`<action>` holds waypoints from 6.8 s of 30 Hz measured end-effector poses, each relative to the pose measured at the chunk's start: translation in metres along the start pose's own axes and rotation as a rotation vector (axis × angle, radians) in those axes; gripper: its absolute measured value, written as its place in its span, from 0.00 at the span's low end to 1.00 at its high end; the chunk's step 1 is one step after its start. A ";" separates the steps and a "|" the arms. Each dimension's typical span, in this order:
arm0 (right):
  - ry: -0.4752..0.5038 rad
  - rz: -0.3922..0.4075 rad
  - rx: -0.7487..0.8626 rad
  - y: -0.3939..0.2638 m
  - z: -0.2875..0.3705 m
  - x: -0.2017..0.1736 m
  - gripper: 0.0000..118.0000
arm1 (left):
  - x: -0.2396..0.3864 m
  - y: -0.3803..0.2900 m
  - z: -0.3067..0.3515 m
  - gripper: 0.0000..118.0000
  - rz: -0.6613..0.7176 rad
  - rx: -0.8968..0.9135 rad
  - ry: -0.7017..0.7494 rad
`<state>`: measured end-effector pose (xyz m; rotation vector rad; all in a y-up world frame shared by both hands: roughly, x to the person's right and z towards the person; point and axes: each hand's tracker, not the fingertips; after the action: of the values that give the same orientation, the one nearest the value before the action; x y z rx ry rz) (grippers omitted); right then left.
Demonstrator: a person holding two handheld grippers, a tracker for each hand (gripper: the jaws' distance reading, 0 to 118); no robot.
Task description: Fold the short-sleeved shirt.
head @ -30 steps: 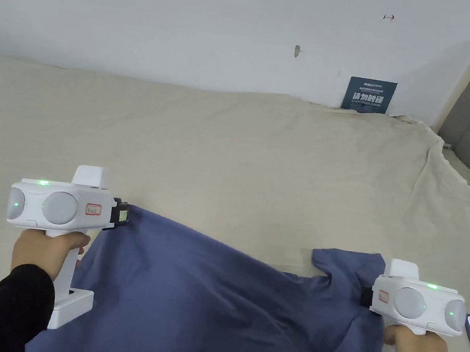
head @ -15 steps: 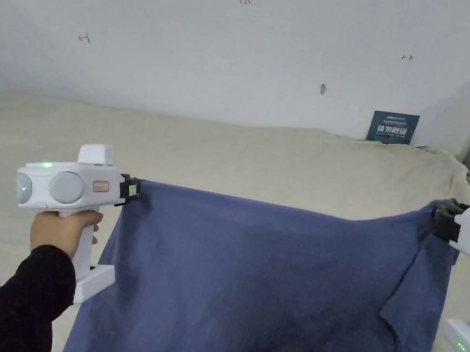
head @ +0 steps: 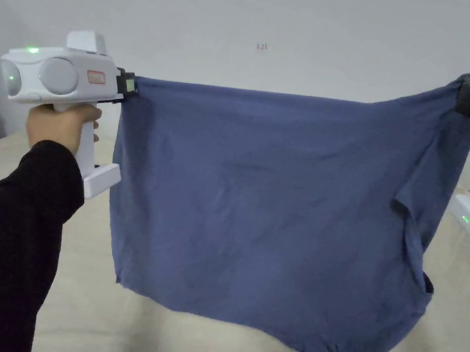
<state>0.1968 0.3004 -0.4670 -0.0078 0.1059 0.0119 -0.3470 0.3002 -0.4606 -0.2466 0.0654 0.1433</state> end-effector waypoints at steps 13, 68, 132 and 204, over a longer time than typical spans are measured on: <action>-0.012 0.058 0.131 0.082 -0.052 -0.007 0.01 | 0.011 0.069 -0.035 0.04 -0.081 0.120 0.036; 0.183 -0.249 -0.622 -0.347 0.272 -0.003 0.01 | -0.074 -0.429 0.124 0.04 0.056 -0.557 0.045; 0.015 0.043 -0.168 -0.244 0.283 -0.064 0.00 | 0.002 -0.343 0.188 0.00 0.019 -0.222 0.025; 0.046 -0.069 -0.635 -0.337 0.201 -0.015 0.03 | -0.062 -0.390 0.107 0.06 0.120 -0.538 0.088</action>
<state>0.2076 -0.0350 -0.2630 -0.6459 0.1443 -0.0241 -0.3452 -0.0563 -0.2592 -0.7871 0.1285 0.2691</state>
